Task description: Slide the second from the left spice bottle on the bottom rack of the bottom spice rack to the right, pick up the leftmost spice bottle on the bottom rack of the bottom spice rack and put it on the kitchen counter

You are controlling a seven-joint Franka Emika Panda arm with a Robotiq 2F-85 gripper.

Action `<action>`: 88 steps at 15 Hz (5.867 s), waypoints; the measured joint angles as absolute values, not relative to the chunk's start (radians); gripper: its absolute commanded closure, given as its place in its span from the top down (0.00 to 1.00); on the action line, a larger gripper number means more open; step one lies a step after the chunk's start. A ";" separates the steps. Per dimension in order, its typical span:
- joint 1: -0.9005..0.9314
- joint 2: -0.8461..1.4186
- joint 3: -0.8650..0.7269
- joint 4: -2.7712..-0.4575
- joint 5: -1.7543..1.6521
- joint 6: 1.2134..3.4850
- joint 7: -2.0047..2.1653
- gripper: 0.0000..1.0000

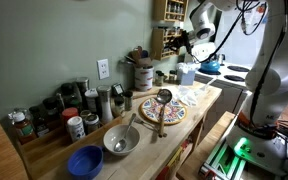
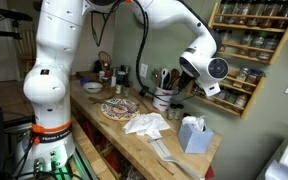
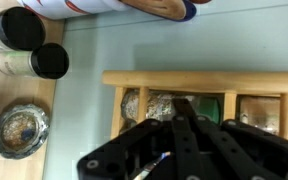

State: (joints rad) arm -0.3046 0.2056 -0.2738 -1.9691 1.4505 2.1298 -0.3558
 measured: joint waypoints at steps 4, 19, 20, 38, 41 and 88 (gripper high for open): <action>-0.305 0.232 -0.273 -1.959 1.521 2.130 -0.356 0.00; -0.309 0.315 -0.275 -1.889 1.655 2.158 -0.356 0.00; -0.309 0.318 -0.275 -1.886 1.661 2.167 -0.356 0.00; -0.308 0.341 -0.275 -1.859 1.739 2.253 -0.364 0.00; -0.311 0.338 -0.279 -1.859 1.678 2.183 -0.380 0.00; -0.386 0.242 -0.301 -1.910 1.385 1.942 -1.771 1.00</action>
State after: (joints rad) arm -0.3863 0.2424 -0.3011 -1.9101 1.3846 1.9424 -1.7710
